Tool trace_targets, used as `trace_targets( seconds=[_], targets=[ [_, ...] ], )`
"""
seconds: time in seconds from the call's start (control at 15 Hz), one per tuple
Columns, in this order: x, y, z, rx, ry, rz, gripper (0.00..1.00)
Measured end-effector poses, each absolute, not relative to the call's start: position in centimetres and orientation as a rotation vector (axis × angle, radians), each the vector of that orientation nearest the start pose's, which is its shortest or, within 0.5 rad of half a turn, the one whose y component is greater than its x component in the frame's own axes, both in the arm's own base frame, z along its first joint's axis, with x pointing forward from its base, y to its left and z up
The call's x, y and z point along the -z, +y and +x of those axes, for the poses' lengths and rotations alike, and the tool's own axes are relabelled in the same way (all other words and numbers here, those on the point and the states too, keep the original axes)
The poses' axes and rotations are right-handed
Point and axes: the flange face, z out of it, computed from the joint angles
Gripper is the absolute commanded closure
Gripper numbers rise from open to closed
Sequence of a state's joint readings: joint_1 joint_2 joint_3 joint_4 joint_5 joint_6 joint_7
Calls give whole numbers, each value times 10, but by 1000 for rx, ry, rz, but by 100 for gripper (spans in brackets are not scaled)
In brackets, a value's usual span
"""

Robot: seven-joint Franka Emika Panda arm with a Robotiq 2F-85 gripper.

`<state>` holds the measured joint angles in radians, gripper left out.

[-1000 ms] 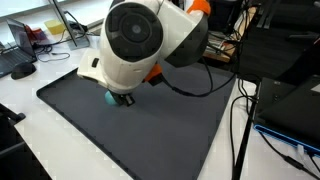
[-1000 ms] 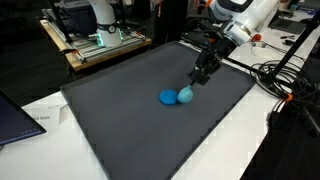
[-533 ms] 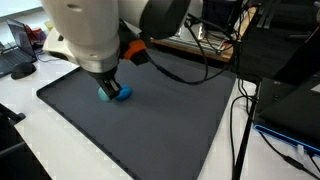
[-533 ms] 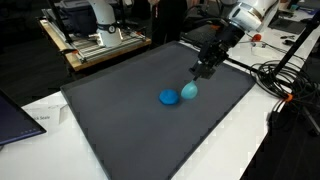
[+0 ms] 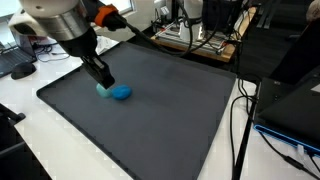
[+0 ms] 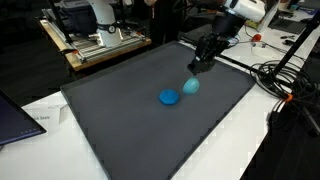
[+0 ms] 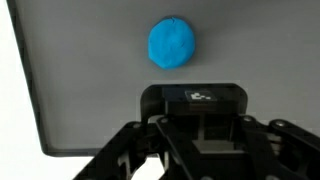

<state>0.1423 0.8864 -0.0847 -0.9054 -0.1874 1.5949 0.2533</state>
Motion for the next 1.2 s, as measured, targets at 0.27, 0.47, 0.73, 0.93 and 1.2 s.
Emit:
trace_targets(
  seconds=[0.27, 0.47, 0.73, 0.93, 1.2],
  targets=[
    [-366, 16, 753, -271, 153, -3301, 78],
    [-375, -11, 749, -298, 99, -3223, 78],
    [-375, -48, 743, -345, 52, -3133, 78],
    [-374, -75, 739, -352, 33, -3062, 78],
    [-369, -109, 733, -325, 13, -2940, 78]
  ],
)
